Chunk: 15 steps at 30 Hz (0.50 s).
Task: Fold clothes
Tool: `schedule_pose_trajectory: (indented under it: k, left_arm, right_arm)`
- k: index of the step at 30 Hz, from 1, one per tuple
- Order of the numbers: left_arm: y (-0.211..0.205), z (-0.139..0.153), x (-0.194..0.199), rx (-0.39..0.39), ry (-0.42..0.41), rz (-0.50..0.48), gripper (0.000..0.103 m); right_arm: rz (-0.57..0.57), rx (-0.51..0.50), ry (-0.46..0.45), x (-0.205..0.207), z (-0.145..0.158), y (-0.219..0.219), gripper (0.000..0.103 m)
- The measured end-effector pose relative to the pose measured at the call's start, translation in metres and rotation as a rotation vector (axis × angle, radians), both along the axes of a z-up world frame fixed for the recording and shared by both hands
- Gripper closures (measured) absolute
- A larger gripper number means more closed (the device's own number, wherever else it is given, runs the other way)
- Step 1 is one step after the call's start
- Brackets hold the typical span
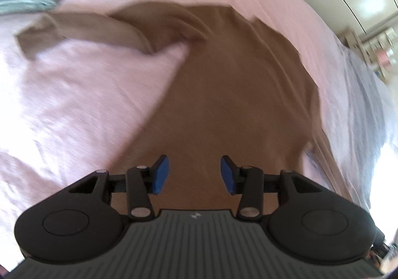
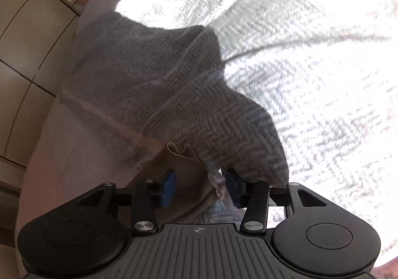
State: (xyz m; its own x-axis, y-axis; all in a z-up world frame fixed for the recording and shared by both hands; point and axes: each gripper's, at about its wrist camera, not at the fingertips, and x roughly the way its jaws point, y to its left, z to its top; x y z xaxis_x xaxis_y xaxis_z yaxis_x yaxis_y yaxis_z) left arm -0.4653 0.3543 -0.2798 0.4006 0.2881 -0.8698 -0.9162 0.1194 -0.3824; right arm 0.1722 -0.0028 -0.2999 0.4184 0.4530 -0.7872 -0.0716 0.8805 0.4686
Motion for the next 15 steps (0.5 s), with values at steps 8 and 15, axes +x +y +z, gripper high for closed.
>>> schedule_pose_trajectory:
  k: [8, 15]
  left_arm:
    - [0.044, -0.001, -0.077, 0.106, 0.066, 0.285, 0.054]
    - [0.108, -0.013, -0.153, 0.114, 0.058, 0.541, 0.053]
  right_arm:
    - [0.025, -0.086, -0.064, -0.053, 0.049, 0.014, 0.028]
    - [0.105, -0.139, -0.010, -0.087, 0.027, 0.052, 0.028]
